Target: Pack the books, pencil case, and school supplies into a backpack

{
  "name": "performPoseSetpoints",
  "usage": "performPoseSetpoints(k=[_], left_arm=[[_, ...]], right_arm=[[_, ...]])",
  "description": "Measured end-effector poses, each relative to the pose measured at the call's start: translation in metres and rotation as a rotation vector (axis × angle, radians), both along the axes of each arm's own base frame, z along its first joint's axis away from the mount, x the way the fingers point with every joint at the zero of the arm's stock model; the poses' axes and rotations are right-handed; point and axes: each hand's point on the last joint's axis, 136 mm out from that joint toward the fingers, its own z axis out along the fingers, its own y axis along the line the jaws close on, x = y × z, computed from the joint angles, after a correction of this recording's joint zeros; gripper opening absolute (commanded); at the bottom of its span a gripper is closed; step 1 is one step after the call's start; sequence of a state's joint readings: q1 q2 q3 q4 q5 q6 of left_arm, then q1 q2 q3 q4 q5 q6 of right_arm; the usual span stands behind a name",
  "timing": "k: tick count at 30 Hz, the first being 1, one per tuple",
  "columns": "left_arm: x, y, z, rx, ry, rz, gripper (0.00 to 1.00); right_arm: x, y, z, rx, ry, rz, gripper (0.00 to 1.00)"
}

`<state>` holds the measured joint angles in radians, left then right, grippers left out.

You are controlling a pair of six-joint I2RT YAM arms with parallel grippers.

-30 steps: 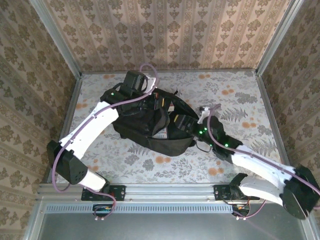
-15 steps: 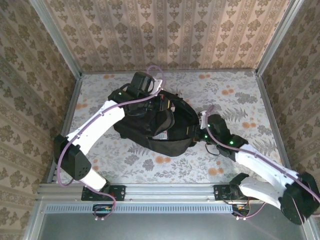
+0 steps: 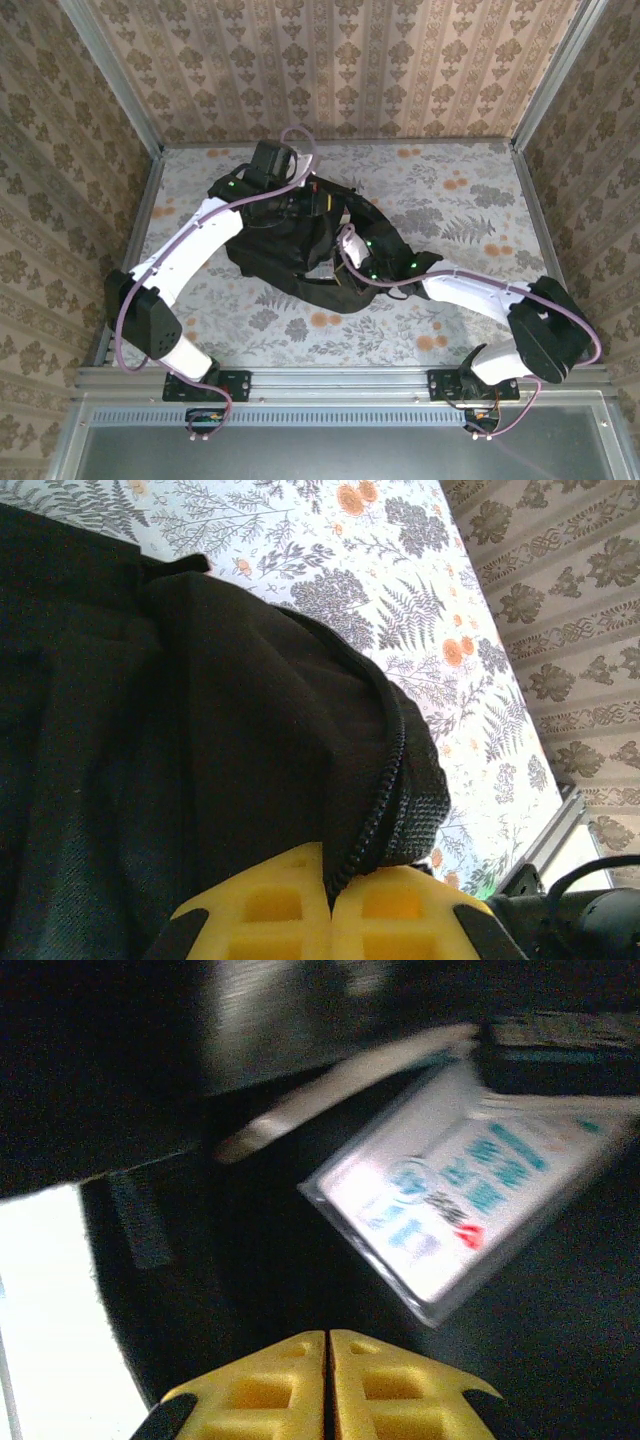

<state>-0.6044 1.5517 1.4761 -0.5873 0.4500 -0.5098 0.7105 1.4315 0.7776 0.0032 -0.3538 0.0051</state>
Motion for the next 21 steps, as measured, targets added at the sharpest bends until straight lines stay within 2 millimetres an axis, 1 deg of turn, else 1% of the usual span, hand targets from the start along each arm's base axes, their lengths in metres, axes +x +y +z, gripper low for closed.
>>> performPoseSetpoints(k=[4, 7, 9, 12, 16, 18, 21], left_arm=[[0.0, 0.005, -0.01, -0.027, 0.052, 0.029, 0.0], [-0.001, 0.004, -0.019, -0.046, 0.089, 0.042, 0.0], [-0.002, 0.003, -0.026, -0.055, 0.117, 0.055, 0.0], [-0.002, 0.001, -0.03, -0.072, 0.145, 0.067, 0.0], [-0.002, -0.001, -0.031, -0.093, 0.169, 0.079, 0.0], [-0.001, -0.002, -0.031, -0.105, 0.174, 0.086, 0.0], [0.0, -0.002, -0.035, -0.113, 0.183, 0.097, 0.0]], right_arm=[[-0.014, 0.024, -0.008, 0.005, -0.033, 0.142, 0.26], [-0.024, 0.04, -0.012, 0.008, -0.067, 0.222, 0.38], [-0.029, 0.05, -0.011, 0.022, -0.103, 0.263, 0.41], [-0.032, 0.062, -0.009, 0.037, -0.145, 0.285, 0.42], [-0.028, 0.07, -0.009, 0.041, -0.195, 0.27, 0.41], [-0.023, 0.073, -0.006, 0.053, -0.225, 0.252, 0.38], [-0.018, 0.074, -0.002, 0.082, -0.259, 0.22, 0.3]])
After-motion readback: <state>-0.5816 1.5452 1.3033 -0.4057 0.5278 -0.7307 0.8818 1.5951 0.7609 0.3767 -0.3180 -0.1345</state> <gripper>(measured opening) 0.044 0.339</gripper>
